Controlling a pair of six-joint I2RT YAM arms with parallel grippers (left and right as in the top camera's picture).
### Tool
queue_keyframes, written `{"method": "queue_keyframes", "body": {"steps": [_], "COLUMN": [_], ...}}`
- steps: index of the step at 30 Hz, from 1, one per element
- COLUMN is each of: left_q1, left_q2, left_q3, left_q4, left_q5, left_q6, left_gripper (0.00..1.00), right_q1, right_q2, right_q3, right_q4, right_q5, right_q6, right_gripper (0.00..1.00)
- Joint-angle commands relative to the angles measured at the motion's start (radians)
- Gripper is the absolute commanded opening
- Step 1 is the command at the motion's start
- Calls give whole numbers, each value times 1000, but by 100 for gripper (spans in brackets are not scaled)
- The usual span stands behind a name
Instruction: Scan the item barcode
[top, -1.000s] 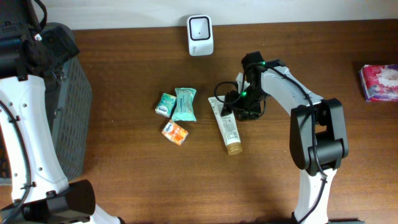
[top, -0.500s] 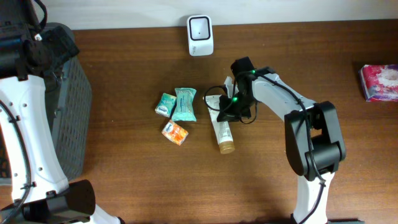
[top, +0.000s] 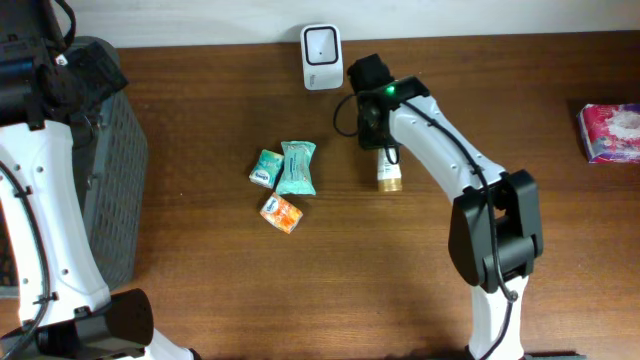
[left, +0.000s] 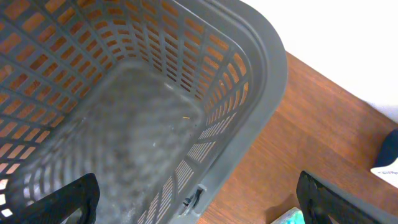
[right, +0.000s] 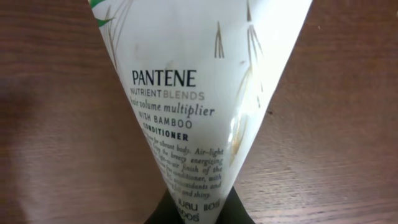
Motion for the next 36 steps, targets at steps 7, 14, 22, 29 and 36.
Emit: {"method": "queue_keyframes", "body": {"steps": [7,14,22,29,36], "left_q1": [3,3,3,3,3], "left_q2": [-16,-16,-16,-16,-16], "left_q3": [10,10,10,10,10], "left_q4": [2,-2,-2,-2,-2], "left_q5": [-7,-7,-7,-7,-7], "left_q6": [-6,-6,-6,-6,-6], "left_gripper": [99,99,99,99,99], "right_q1": [8,8,10,8,9], "right_q2": [-72,-72,-64,-47,-46], "right_q3": [203,201,200,26,-186], "right_q4": [-39,-55,-82,-137,-125], "right_q5": [-148,-148,-152,-65,34], "right_q6": [19,20,42,106,132], "right_gripper": [4,4,4,4,15]}}
